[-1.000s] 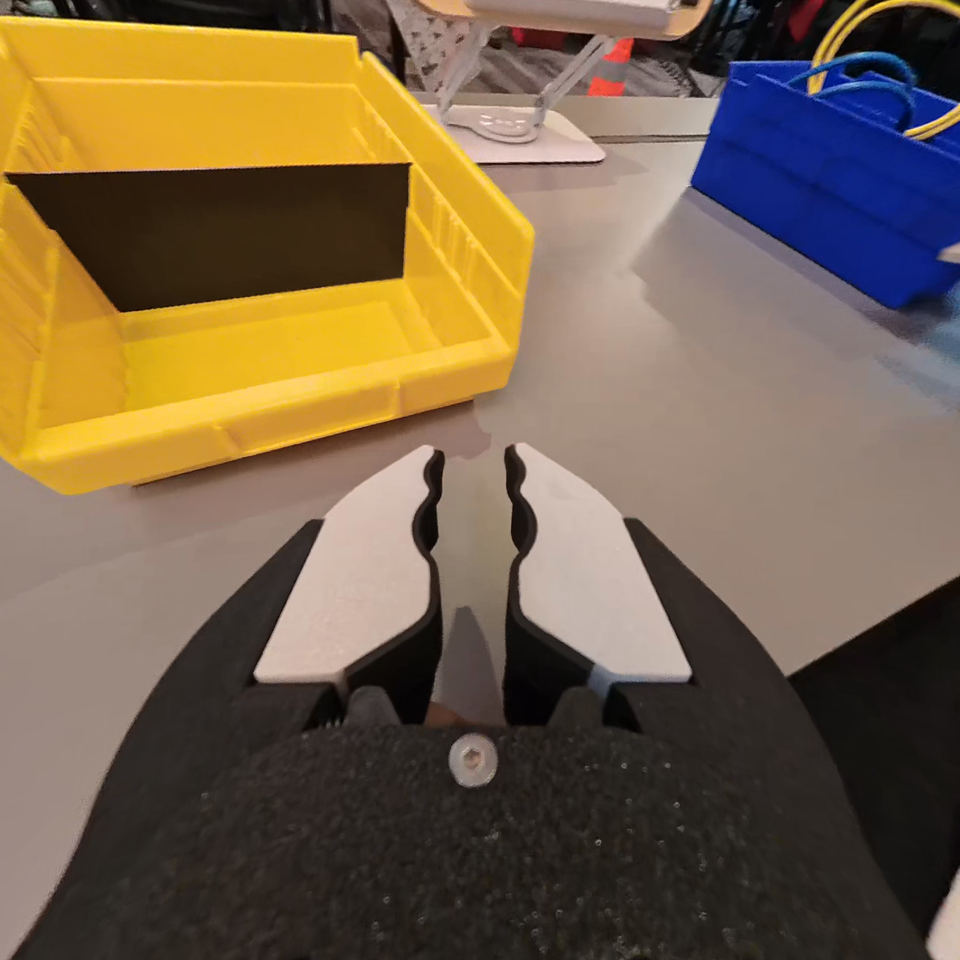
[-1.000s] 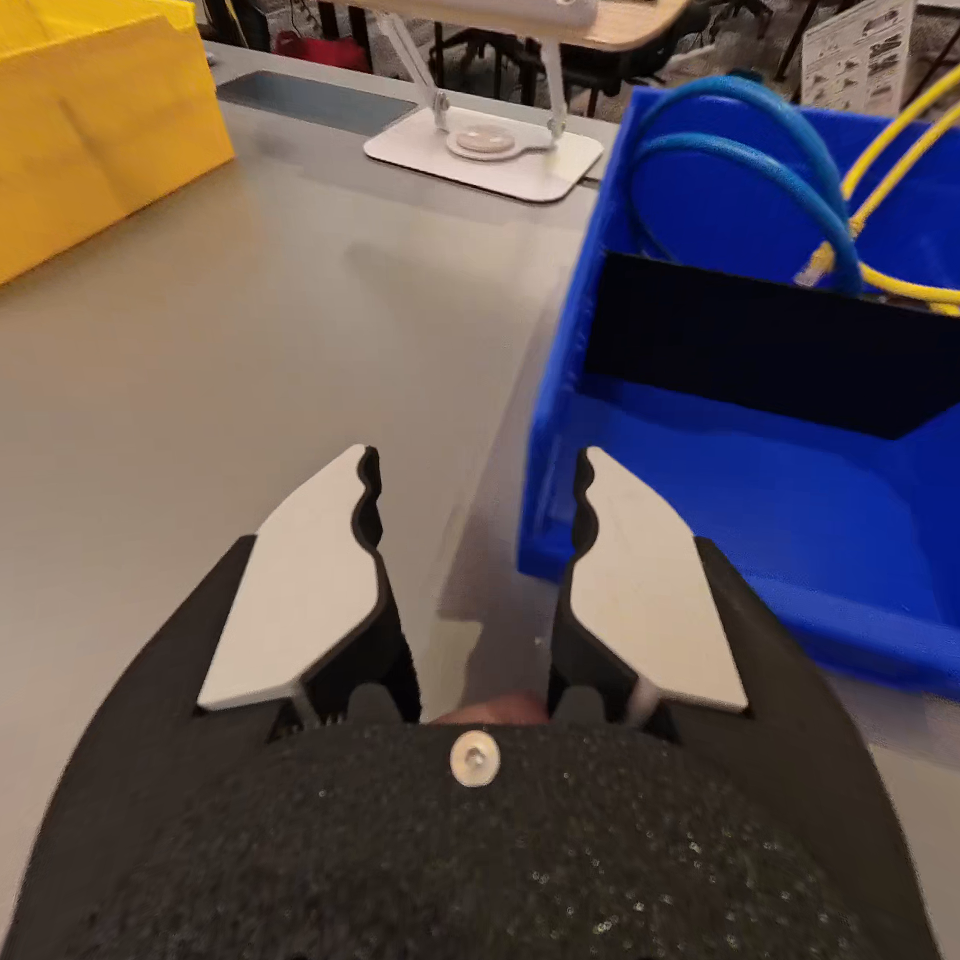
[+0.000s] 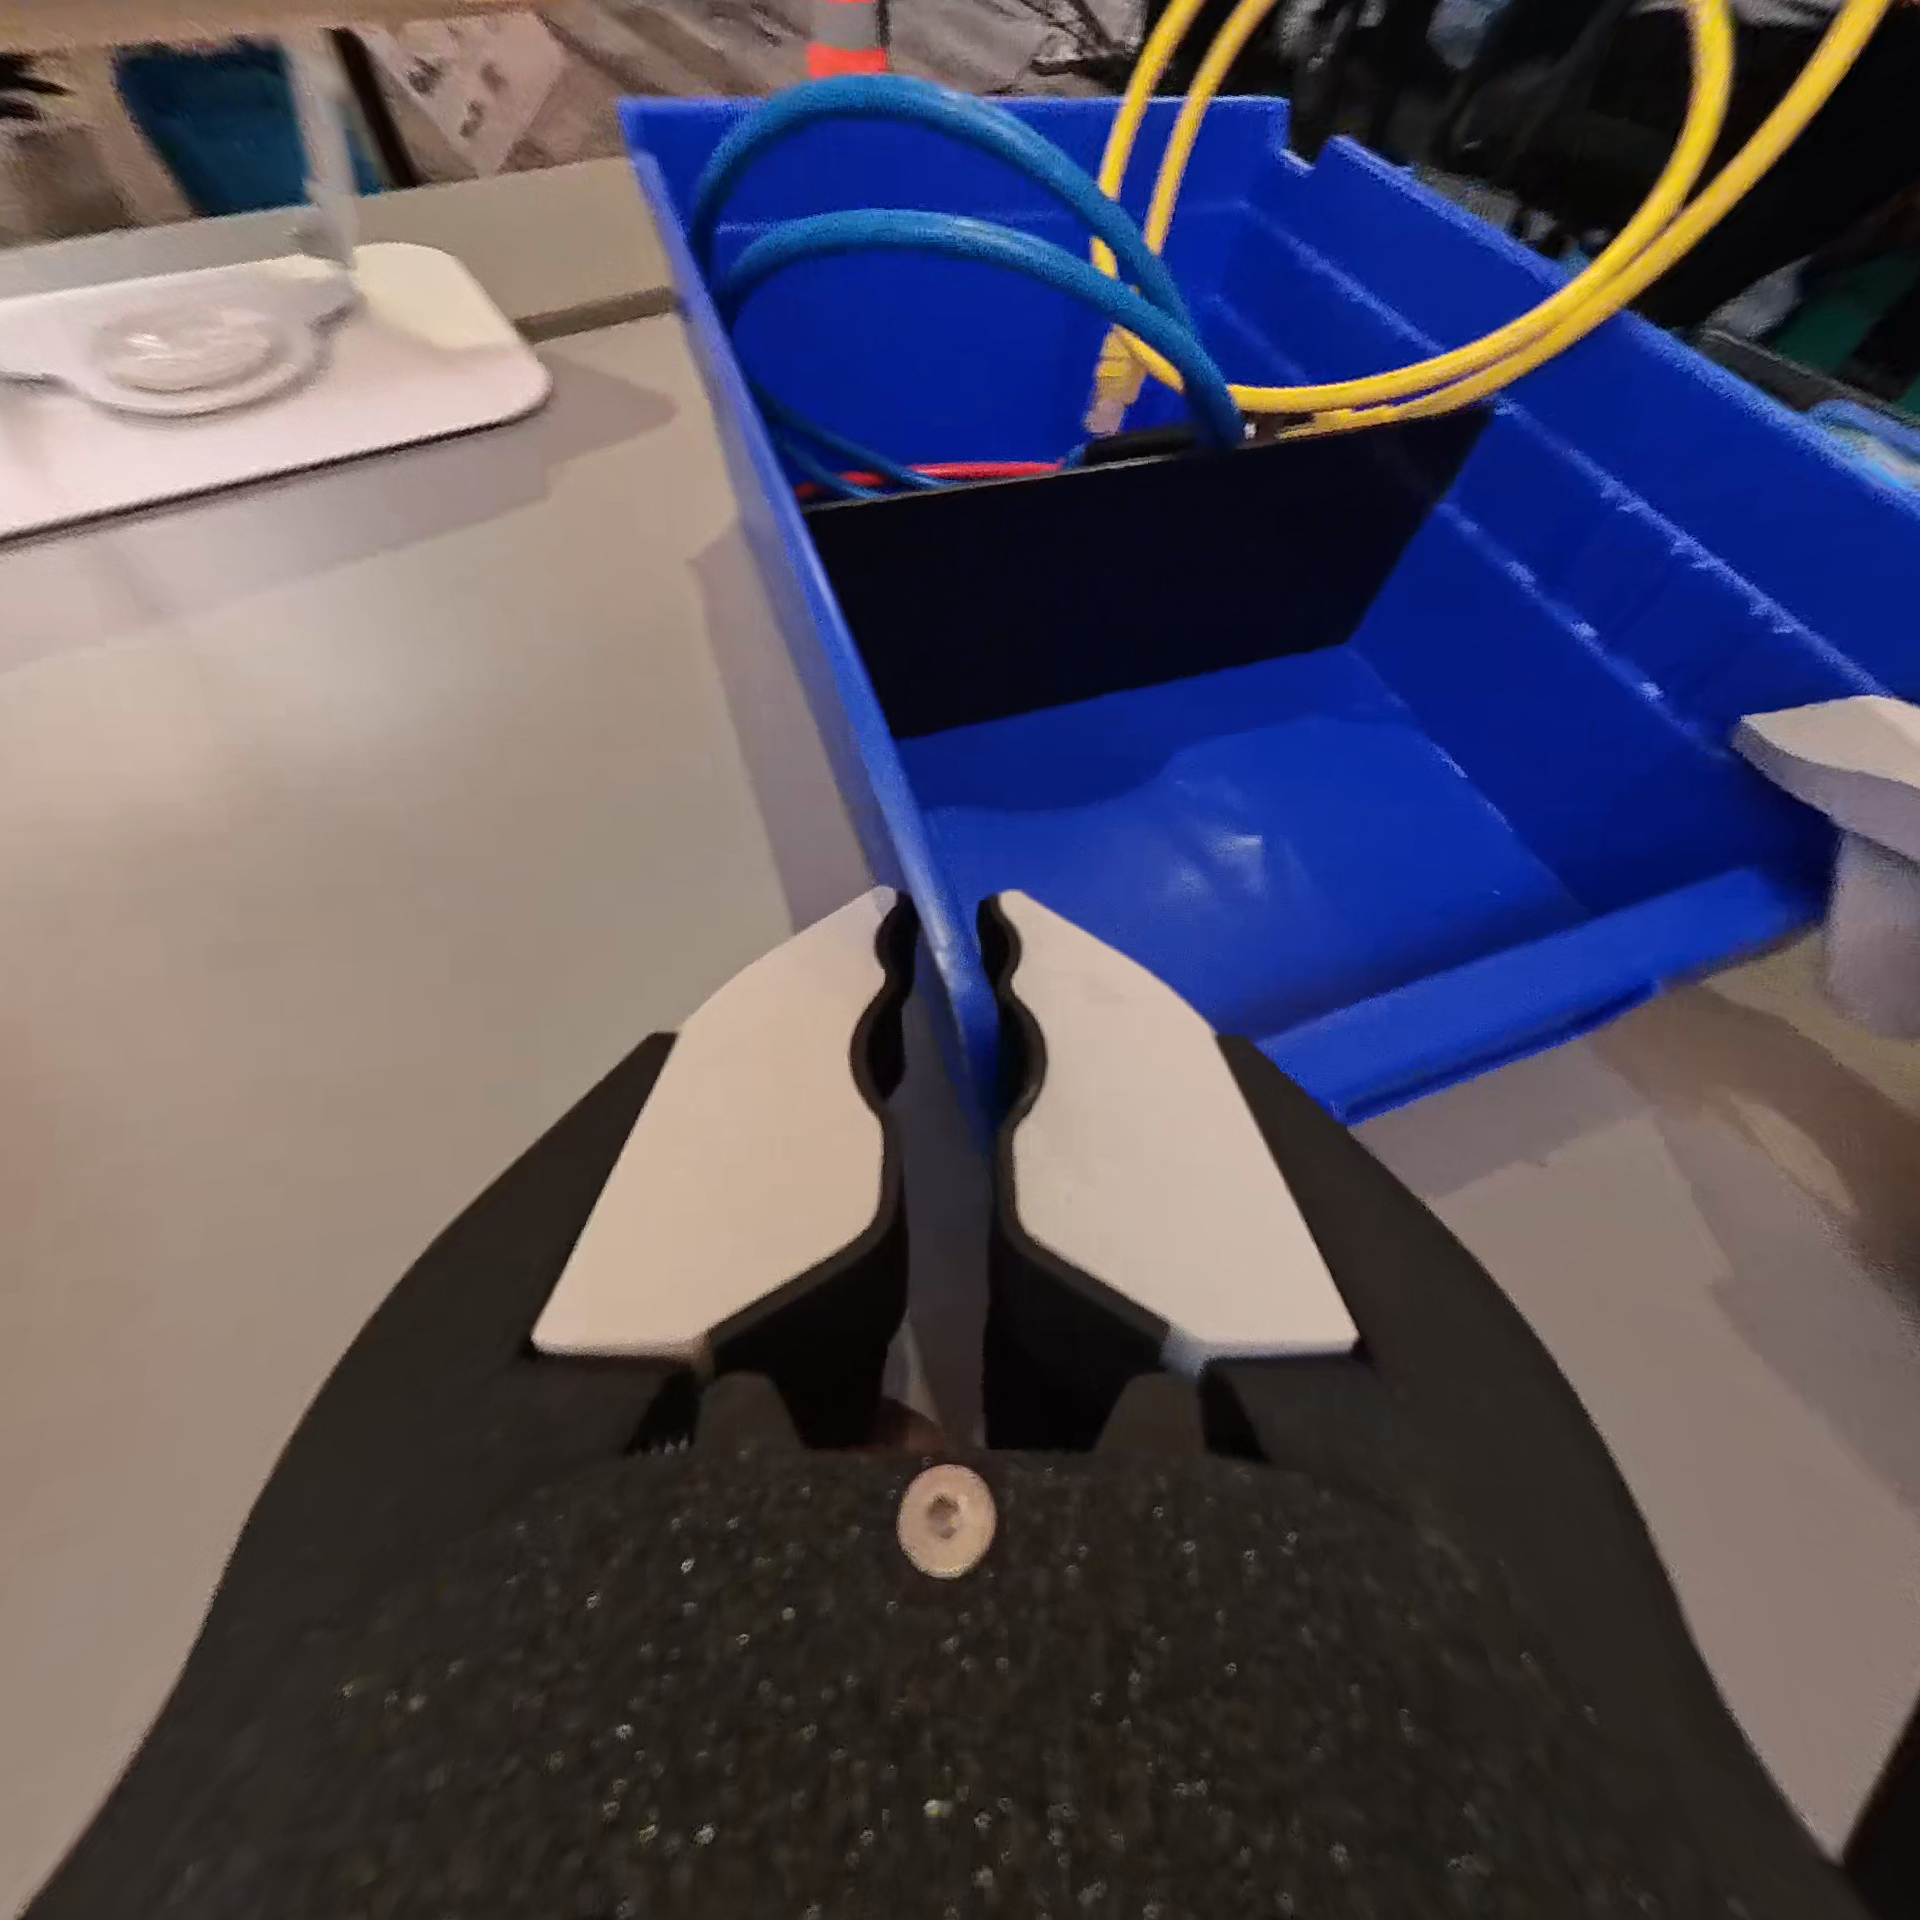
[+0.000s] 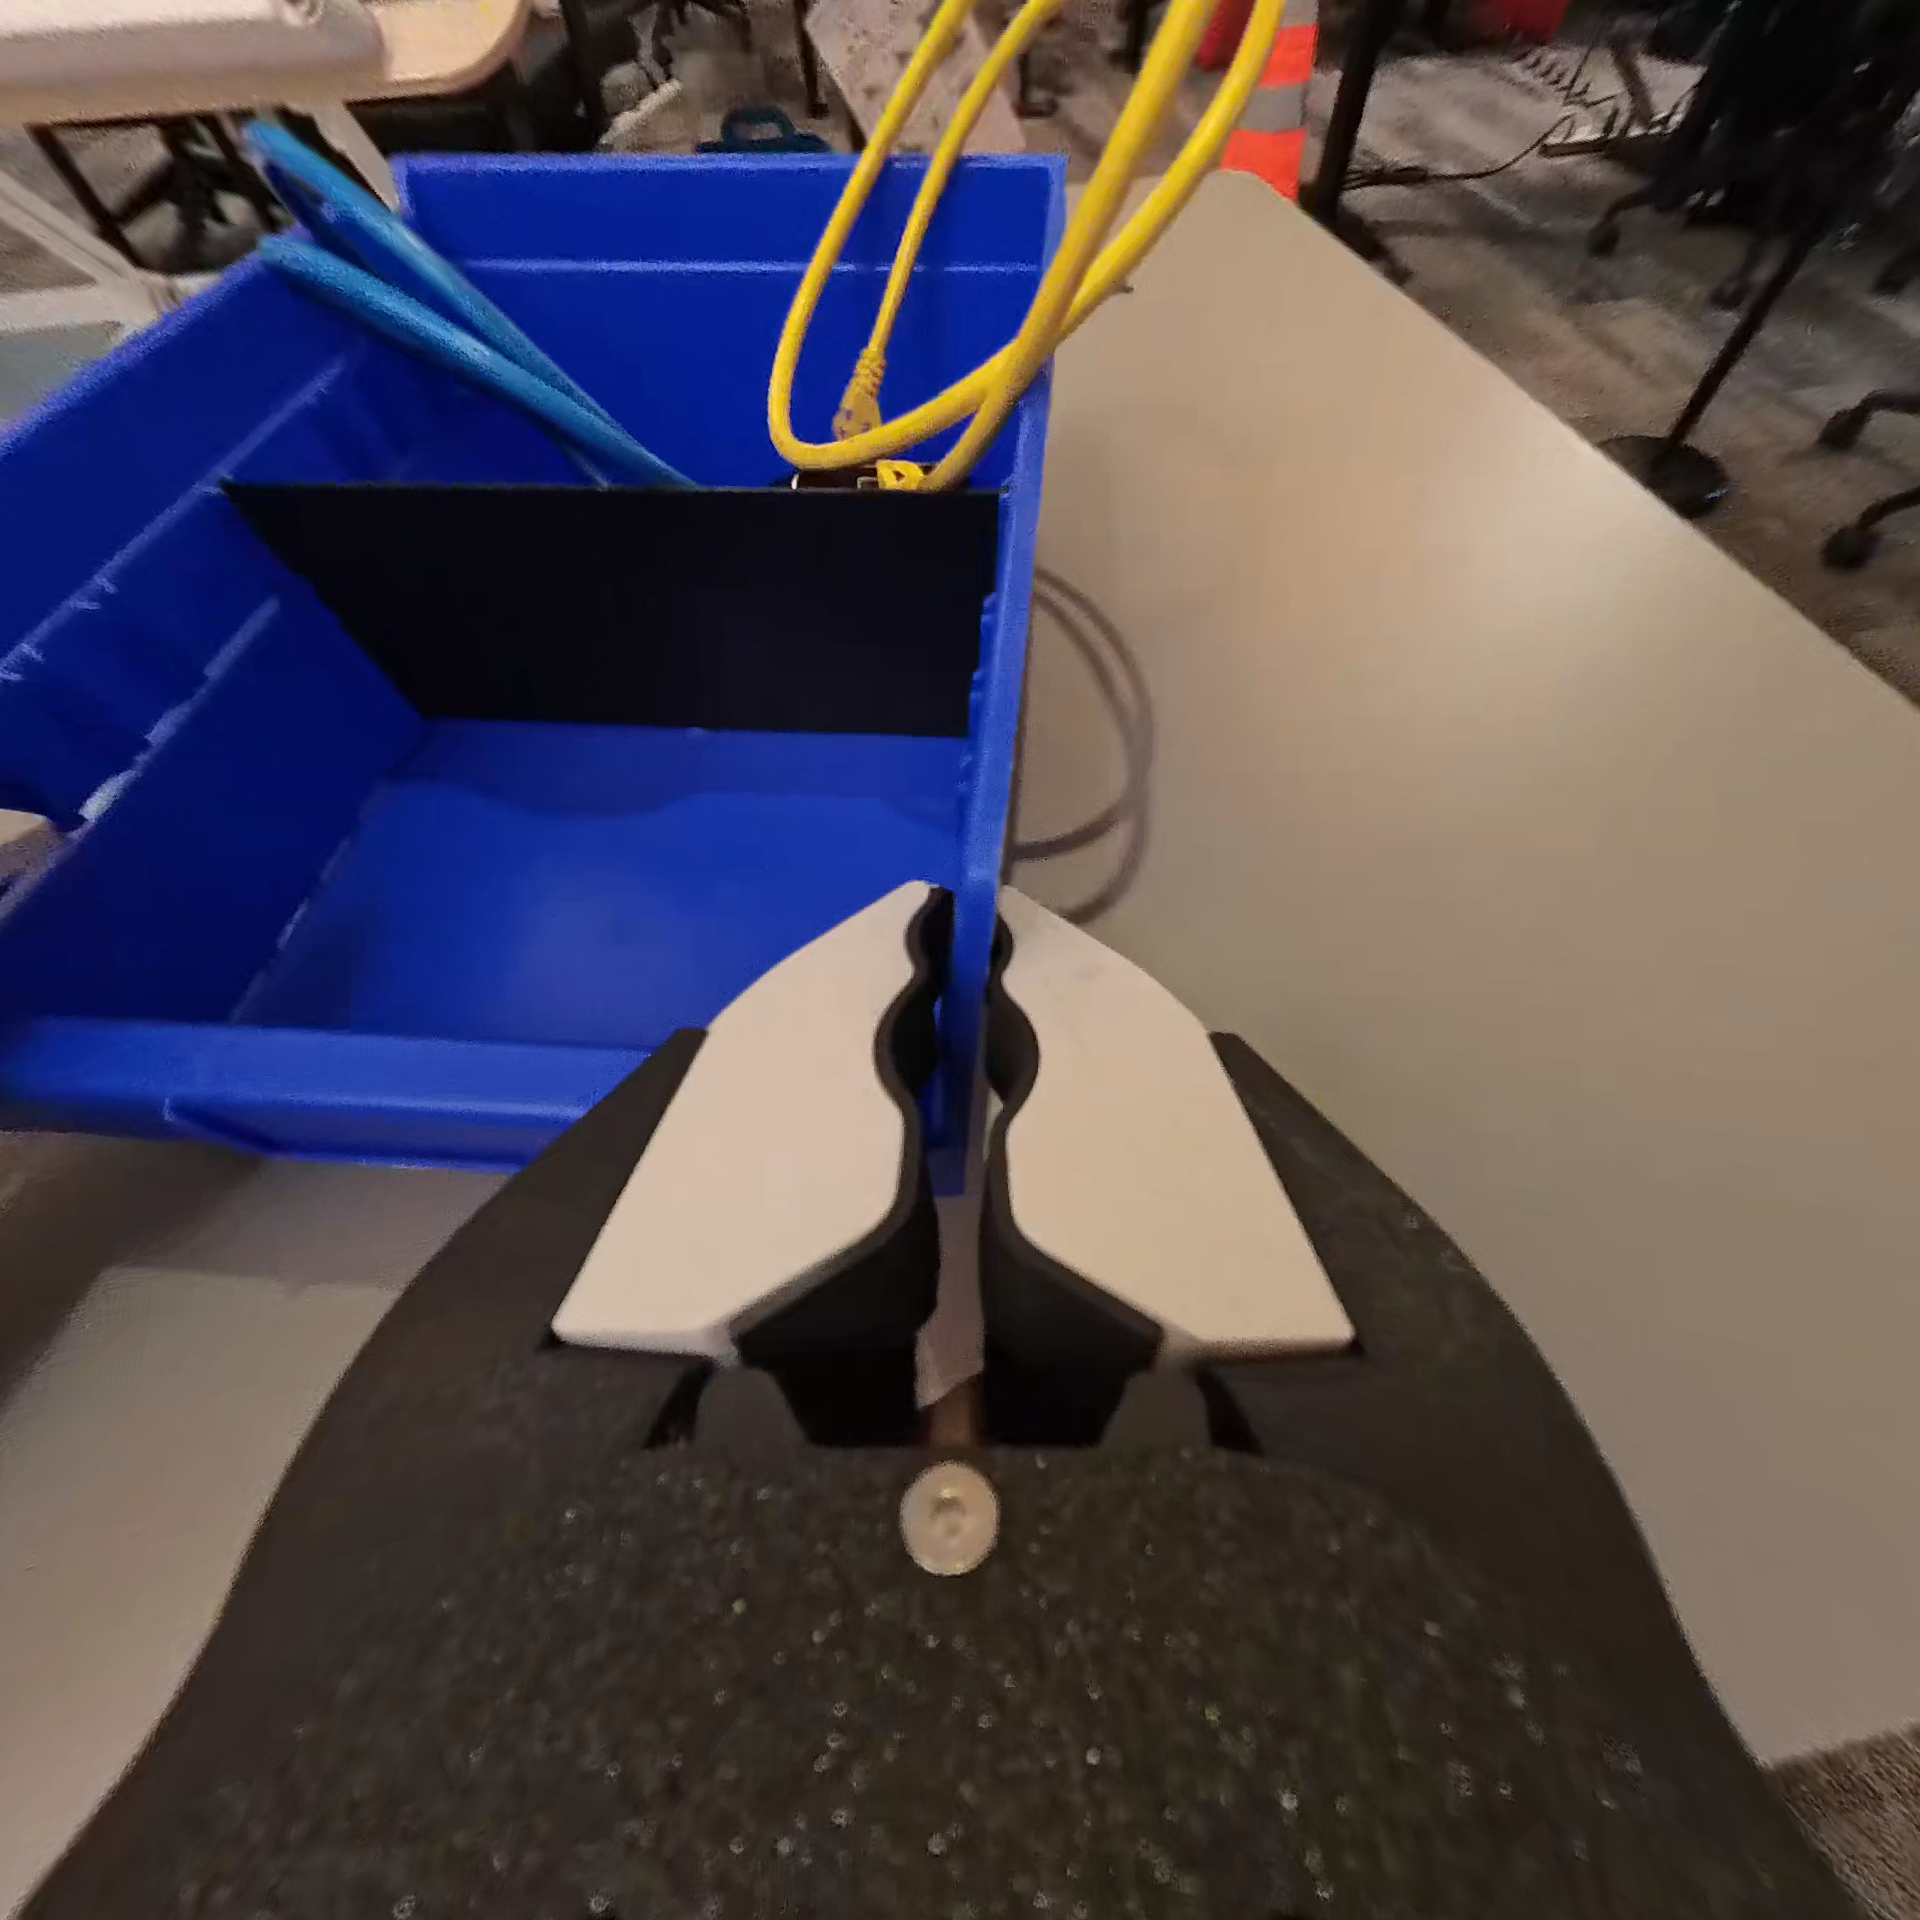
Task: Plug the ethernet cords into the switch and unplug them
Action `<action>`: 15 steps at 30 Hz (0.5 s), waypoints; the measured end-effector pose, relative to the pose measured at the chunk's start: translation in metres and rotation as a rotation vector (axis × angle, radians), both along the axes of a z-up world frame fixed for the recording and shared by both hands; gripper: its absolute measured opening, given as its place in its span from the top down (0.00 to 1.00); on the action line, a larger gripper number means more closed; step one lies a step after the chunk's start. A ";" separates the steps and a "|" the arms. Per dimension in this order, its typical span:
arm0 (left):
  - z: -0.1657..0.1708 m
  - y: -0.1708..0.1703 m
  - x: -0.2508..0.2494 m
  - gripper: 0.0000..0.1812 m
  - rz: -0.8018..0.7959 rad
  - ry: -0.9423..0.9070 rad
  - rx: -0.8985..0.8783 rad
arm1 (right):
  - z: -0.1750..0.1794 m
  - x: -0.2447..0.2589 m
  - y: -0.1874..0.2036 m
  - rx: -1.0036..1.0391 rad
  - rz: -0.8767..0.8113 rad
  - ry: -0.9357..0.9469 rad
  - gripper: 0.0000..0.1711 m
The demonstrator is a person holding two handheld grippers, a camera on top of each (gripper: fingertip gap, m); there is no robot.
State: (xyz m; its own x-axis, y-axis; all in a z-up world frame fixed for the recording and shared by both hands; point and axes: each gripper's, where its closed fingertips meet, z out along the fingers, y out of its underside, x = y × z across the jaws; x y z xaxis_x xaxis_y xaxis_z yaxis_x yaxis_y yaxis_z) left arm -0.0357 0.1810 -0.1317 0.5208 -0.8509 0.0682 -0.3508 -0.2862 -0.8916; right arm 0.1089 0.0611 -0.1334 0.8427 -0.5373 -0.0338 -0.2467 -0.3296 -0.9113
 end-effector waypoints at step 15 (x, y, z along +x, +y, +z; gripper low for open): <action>0.007 0.083 -0.157 0.97 0.401 0.023 0.073 | 0.009 -0.126 0.125 0.032 0.300 -0.095 0.98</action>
State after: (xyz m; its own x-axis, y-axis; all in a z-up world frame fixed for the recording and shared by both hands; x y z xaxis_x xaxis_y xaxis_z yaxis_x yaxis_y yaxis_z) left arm -0.1927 0.2639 -0.1249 0.8131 -0.5821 -0.0006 -0.2443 -0.3402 -0.9081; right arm -0.0167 0.1861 -0.1244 0.9635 -0.2646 0.0401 -0.0559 -0.3455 -0.9367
